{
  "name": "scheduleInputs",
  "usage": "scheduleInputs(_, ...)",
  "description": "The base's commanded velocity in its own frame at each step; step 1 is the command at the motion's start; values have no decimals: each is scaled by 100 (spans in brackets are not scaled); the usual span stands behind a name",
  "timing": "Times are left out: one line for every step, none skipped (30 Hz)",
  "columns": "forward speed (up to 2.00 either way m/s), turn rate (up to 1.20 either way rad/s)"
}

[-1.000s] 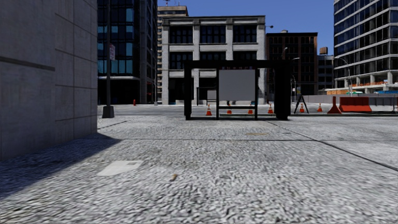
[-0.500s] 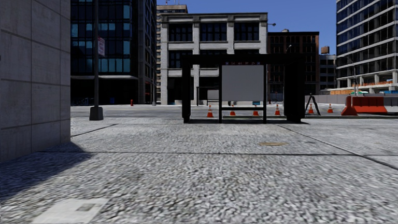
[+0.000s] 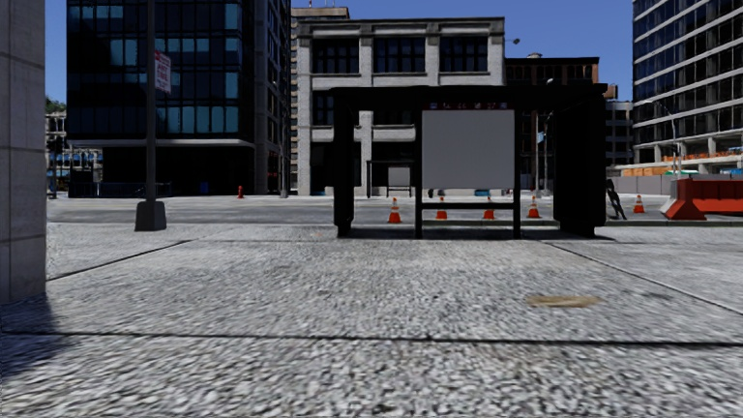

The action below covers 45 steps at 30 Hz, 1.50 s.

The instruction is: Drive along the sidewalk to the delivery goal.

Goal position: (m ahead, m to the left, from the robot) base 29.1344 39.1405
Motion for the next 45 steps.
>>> scheduleInputs(200,16)
scheduleInputs(200,16)
scheduleInputs(200,28)
scheduleInputs(200,39)
scheduleInputs(200,47)
scheduleInputs(200,47)
scheduleInputs(200,49)
scheduleInputs(200,51)
scheduleInputs(200,51)
scheduleInputs(200,51)
scheduleInputs(200,51)
scheduleInputs(200,53)
scheduleInputs(200,55)
scheduleInputs(200,56)
scheduleInputs(200,56)
scheduleInputs(200,58)
scheduleInputs(200,58)
scheduleInputs(200,58)
scheduleInputs(200,58)
scheduleInputs(200,58)
scheduleInputs(200,58)
scheduleInputs(200,58)
scheduleInputs(200,58)
scheduleInputs(200,58)
scheduleInputs(200,58)
scheduleInputs(200,64)
scheduleInputs(200,64)
scheduleInputs(200,67)
scheduleInputs(200,68)
scheduleInputs(200,68)
scheduleInputs(200,68)
scheduleInputs(200,68)
scheduleInputs(200,68)
scheduleInputs(200,68)
scheduleInputs(200,68)
scheduleInputs(200,68)
scheduleInputs(200,68)
scheduleInputs(200,68)
scheduleInputs(200,68)
scheduleInputs(200,68)
scheduleInputs(200,68)
scheduleInputs(200,68)
scheduleInputs(200,68)
scheduleInputs(200,68)
scheduleInputs(200,68)
